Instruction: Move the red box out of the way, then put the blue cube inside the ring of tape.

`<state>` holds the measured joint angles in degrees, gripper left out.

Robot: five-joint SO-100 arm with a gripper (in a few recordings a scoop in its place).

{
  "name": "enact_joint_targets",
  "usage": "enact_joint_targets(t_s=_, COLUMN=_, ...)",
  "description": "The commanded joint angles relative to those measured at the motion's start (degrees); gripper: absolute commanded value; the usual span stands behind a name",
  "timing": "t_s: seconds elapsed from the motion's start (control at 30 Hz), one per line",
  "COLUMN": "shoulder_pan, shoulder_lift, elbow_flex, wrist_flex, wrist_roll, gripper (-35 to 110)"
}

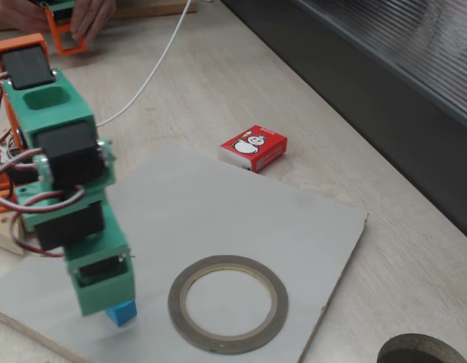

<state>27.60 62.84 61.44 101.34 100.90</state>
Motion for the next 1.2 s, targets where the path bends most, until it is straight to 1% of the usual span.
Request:
enact_joint_targets(t_s=0.0, shoulder_pan=1.3, shoulder_lift=2.6, elbow_flex=-1.1, wrist_flex=0.8, wrist_roll=0.3, gripper=33)
enact_joint_targets(t_s=0.7, shoulder_pan=1.2, shoulder_lift=2.4, elbow_flex=-0.6, wrist_flex=0.5, wrist_roll=0.3, gripper=33)
enact_joint_targets(t_s=0.83, shoulder_pan=1.2, shoulder_lift=-2.7, elbow_flex=-1.2, wrist_flex=0.5, wrist_roll=0.3, gripper=33)
enact_joint_targets(t_s=1.17, shoulder_pan=1.2, shoulder_lift=-3.6, elbow_flex=-1.2, wrist_flex=0.5, wrist_roll=0.2, gripper=33)
